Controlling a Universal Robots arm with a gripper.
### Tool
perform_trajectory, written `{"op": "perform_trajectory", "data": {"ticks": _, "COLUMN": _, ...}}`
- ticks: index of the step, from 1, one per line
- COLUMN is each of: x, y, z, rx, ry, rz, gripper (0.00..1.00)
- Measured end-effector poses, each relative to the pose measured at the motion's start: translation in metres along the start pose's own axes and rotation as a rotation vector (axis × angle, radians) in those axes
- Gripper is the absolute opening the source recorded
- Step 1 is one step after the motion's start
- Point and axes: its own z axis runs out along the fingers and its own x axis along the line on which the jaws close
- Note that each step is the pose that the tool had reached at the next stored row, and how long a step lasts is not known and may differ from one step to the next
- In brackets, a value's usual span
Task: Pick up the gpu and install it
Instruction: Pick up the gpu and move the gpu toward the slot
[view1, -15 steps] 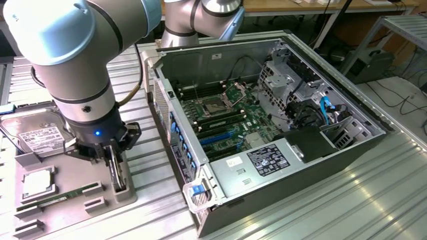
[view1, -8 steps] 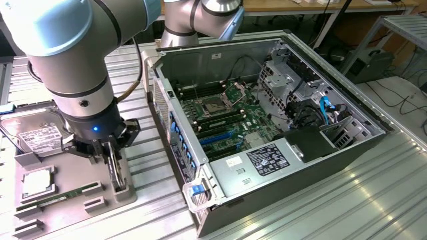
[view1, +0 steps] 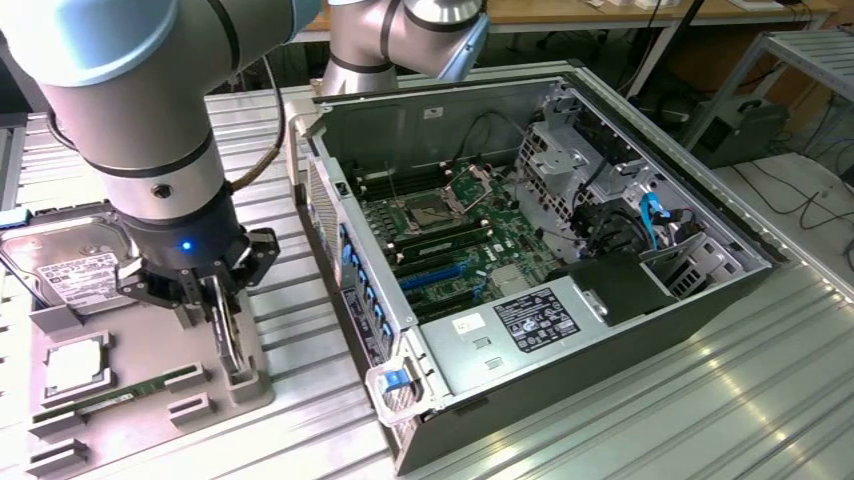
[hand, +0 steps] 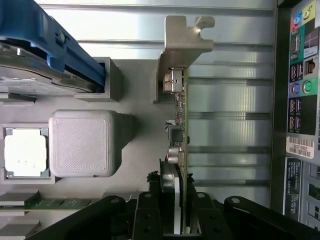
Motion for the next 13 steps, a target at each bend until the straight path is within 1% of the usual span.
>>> {"op": "perform_trajectory", "data": {"ticks": 6, "x": 0.0, "y": 0.0004, "z": -0.013, "rx": 0.0, "ry": 0.0, "rz": 0.0, "gripper": 0.28}}
{"op": "perform_trajectory", "data": {"ticks": 13, "x": -0.001, "y": 0.0007, "z": -0.022, "rx": 0.0, "ry": 0.0, "rz": 0.0, "gripper": 0.28}}
